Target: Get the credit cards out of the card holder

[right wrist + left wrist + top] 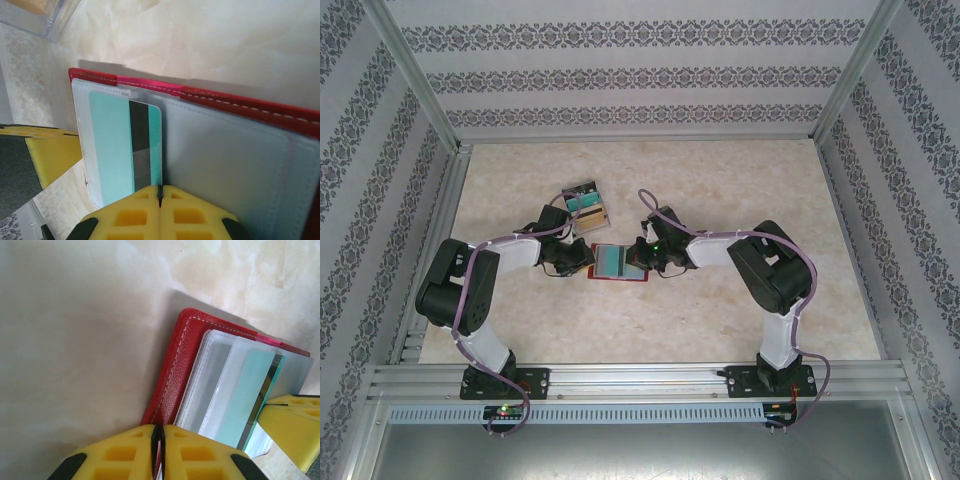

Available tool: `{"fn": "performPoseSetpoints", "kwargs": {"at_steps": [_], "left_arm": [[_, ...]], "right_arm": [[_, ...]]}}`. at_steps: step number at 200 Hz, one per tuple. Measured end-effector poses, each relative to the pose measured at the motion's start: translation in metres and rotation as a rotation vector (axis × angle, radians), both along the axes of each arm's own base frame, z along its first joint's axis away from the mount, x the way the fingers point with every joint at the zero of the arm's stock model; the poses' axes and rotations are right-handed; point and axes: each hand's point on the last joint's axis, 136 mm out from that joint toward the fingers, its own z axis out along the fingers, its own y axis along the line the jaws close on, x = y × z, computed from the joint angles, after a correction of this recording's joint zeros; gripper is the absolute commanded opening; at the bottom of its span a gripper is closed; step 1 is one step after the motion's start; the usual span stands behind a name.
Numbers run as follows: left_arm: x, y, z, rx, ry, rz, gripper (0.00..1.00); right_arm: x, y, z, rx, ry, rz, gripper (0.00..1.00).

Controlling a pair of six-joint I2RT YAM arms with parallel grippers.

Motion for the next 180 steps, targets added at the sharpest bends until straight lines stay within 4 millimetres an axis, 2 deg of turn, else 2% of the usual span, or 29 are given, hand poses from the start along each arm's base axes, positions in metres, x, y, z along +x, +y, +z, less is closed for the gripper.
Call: {"fn": "performPoseSetpoints", "kwargs": {"at_steps": [60, 90, 107, 134, 155, 180], "left_arm": [[-0.003, 0.003, 0.004, 0.027, 0.014, -0.010, 0.19], [-0.005, 0.003, 0.015, 0.039, 0.006, -0.020, 0.19], [-0.002, -0.006, 0.023, 0.025, -0.014, -0.044, 0.18], [-0.005, -0.032, 0.031, -0.001, -0.033, -0.114, 0.18], [-0.008, -0.047, 0.024, -0.007, -0.024, -0.154, 0.17], [-0.013, -0.047, 0.007, 0.008, 0.021, -0.160, 0.15]], "right_arm": [[-0.002, -0.008, 0.001, 0.002, 0.007, -0.009, 0.00], [-0.002, -0.008, 0.001, 0.001, 0.007, -0.006, 0.00], [-0.002, -0.008, 0.001, 0.000, 0.007, -0.006, 0.00], [-0.002, -0.008, 0.001, 0.000, 0.007, -0.006, 0.00], [-0.002, -0.008, 0.001, 0.000, 0.007, -0.006, 0.04], [-0.002, -0.008, 0.001, 0.000, 0.008, -0.007, 0.16]]}}
